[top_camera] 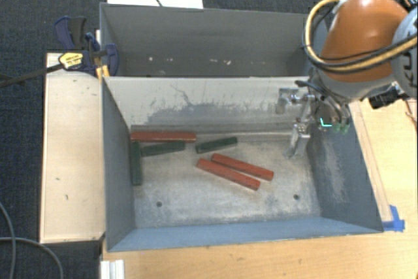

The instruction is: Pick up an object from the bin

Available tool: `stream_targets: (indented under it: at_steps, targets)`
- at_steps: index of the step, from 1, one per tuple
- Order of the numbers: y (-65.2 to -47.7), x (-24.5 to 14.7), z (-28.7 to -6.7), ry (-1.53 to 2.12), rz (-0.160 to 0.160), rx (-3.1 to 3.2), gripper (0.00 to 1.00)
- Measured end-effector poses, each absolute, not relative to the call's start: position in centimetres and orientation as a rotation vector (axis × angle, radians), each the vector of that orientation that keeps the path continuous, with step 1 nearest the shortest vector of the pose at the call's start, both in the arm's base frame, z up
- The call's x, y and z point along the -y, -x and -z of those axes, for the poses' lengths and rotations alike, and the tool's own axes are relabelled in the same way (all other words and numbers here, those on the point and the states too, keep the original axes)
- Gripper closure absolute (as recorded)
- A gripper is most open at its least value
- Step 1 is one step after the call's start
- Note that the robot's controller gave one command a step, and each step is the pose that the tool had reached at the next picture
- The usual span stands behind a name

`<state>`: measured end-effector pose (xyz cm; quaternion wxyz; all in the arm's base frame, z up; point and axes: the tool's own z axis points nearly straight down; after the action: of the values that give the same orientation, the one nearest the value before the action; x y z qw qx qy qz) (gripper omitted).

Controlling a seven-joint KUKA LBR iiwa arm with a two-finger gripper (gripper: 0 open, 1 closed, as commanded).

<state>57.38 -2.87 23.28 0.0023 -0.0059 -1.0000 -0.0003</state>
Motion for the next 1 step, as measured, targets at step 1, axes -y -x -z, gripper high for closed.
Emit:
stream_targets:
  at_steps: [1]
  targets:
    - [-57.63, -1.90, -14.22, -0.034, 0.004, 3.136, 0.00]
